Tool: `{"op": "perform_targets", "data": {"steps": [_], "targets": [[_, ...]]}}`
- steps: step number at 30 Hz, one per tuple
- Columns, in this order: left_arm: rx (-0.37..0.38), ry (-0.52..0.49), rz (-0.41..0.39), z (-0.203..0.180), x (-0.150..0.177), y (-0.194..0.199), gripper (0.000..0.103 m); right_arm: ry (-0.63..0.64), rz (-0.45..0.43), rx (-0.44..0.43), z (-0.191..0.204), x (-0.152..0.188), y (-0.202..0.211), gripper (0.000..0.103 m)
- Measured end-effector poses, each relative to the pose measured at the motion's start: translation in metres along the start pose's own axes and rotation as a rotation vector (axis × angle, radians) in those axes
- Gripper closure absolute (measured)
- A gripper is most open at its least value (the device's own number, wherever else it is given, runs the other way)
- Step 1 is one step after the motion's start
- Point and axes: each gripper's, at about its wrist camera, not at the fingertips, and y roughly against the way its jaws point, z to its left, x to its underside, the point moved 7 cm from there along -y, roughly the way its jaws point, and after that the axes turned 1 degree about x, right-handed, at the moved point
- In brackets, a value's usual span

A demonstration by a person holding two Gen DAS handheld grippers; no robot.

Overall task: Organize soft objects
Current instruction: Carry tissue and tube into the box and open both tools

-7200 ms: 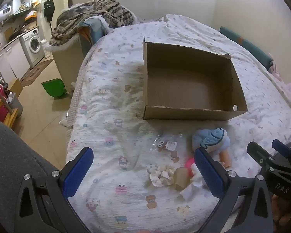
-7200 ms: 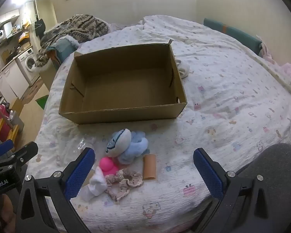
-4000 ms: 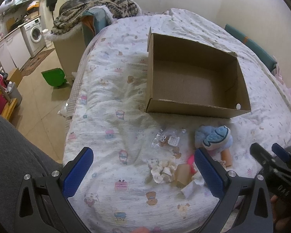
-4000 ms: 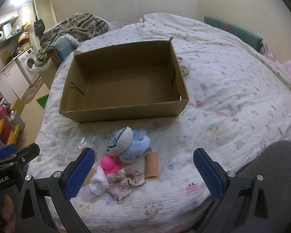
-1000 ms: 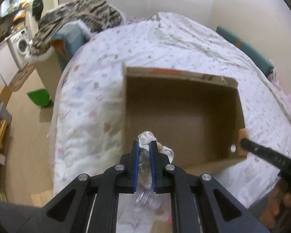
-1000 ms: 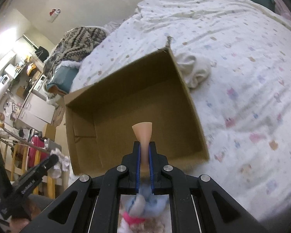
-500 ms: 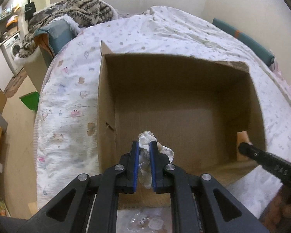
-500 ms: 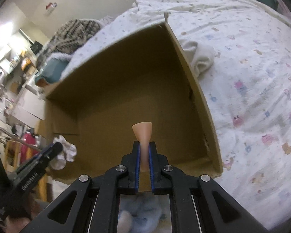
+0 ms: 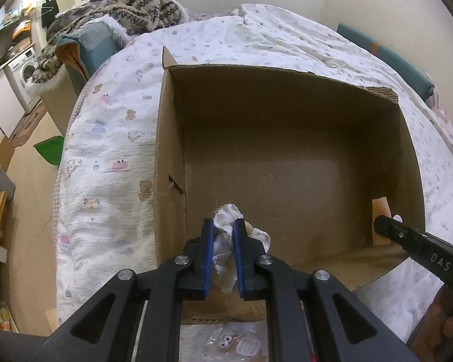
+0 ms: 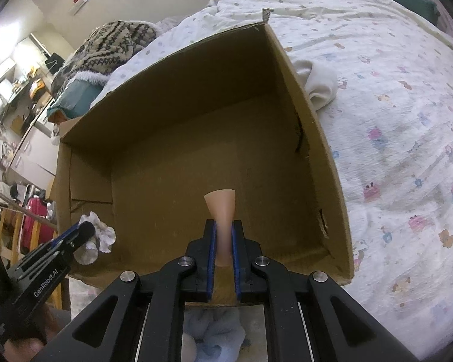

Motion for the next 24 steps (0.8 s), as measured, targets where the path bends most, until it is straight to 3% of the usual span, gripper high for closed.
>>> {"op": "perform_targets", "data": {"steps": [9,15,24], "targets": [[-0.003,-0.011,0.006,-0.0022,0.0002,0.0006,0.089,0.033,0.002,-0.005,0.0085,-0.0001,-0.0019,0.093],[-0.013,-0.021,0.015,-0.0049,0.0035,-0.0005,0.081,0.027,0.004,-0.011,0.0085,-0.0003,-0.0035,0.092],[0.004,-0.035,-0.006,-0.0094,0.0017,0.0053,0.05,0.017,-0.005,-0.022,0.0057,-0.0003,0.0,0.08]]}}
